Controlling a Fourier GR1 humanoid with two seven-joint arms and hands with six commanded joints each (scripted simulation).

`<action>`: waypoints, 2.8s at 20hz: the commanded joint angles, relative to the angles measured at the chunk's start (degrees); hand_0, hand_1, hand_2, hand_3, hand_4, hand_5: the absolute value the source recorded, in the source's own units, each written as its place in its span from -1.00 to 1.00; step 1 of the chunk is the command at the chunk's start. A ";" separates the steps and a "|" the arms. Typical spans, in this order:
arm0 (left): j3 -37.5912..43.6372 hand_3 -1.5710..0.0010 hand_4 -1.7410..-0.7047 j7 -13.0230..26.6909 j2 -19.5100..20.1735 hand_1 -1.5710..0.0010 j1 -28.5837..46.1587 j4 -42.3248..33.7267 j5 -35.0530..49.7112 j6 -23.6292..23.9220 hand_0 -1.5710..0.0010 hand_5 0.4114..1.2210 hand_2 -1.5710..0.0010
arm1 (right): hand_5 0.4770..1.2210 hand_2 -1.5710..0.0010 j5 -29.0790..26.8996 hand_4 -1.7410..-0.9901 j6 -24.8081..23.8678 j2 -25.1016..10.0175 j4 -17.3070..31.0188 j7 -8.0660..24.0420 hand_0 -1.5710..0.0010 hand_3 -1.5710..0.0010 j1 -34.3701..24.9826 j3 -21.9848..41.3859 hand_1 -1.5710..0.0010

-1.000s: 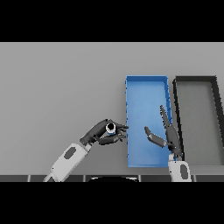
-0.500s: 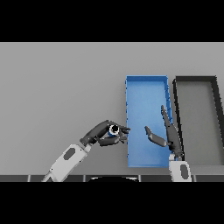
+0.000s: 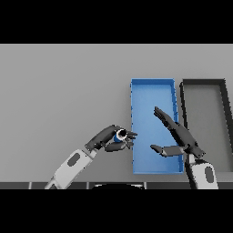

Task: Pick up the blue pipe and place it into the blue bin.

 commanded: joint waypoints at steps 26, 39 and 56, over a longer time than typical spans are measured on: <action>-0.07 0.01 -0.68 3.64 2.98 -0.12 -1.27 0.50 -5.32 -3.70 -0.19 1.00 -0.10 | -0.65 -0.32 -2.78 -0.44 10.83 9.78 11.30 16.49 -0.31 -0.11 -31.02 18.24 -0.29; 3.73 -0.36 -0.60 -0.28 -0.39 -0.38 0.93 0.17 -4.90 -6.07 -0.47 1.00 -0.24 | 0.89 -0.96 -7.12 -0.31 3.86 5.17 12.92 6.00 -0.96 -0.95 -33.48 22.51 -0.96; 4.29 0.97 0.63 2.84 0.63 0.97 0.21 1.60 -10.42 -9.76 0.97 -0.59 0.97 | 1.00 -1.00 -8.63 -0.33 2.00 4.51 11.93 8.30 -1.00 -1.00 -34.70 24.48 -1.00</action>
